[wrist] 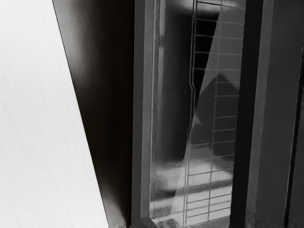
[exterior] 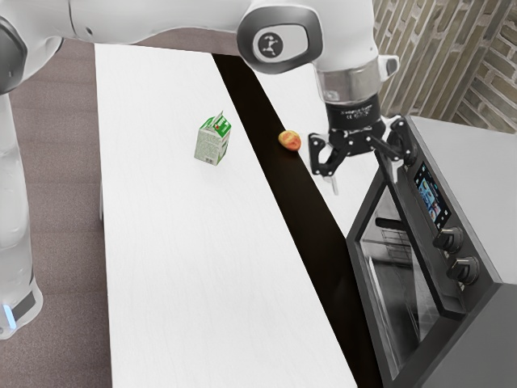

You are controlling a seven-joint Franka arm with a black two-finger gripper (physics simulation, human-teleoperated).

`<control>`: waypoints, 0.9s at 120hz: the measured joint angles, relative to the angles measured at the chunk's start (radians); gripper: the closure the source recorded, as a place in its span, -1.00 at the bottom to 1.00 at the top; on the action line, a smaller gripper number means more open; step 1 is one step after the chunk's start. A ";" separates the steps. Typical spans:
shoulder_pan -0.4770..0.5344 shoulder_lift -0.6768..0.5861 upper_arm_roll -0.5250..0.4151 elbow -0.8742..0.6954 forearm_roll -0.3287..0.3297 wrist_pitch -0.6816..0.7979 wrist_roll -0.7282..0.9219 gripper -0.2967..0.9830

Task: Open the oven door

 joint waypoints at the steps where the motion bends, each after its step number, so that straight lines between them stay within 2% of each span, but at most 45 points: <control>1: -0.001 0.000 0.000 0.000 0.000 0.001 0.004 -0.54; 15: -0.003 0.007 0.003 0.000 0.000 0.016 0.061 -0.54; 45: 0.073 0.024 0.056 0.007 0.000 0.030 0.174 -0.54; 82: 0.123 0.080 0.051 0.035 0.007 0.063 0.262 -0.54; 100: 0.150 0.040 0.052 -0.021 0.009 0.093 0.283 -0.54; 108: 0.128 0.031 0.051 -0.031 0.013 0.106 0.288 -0.54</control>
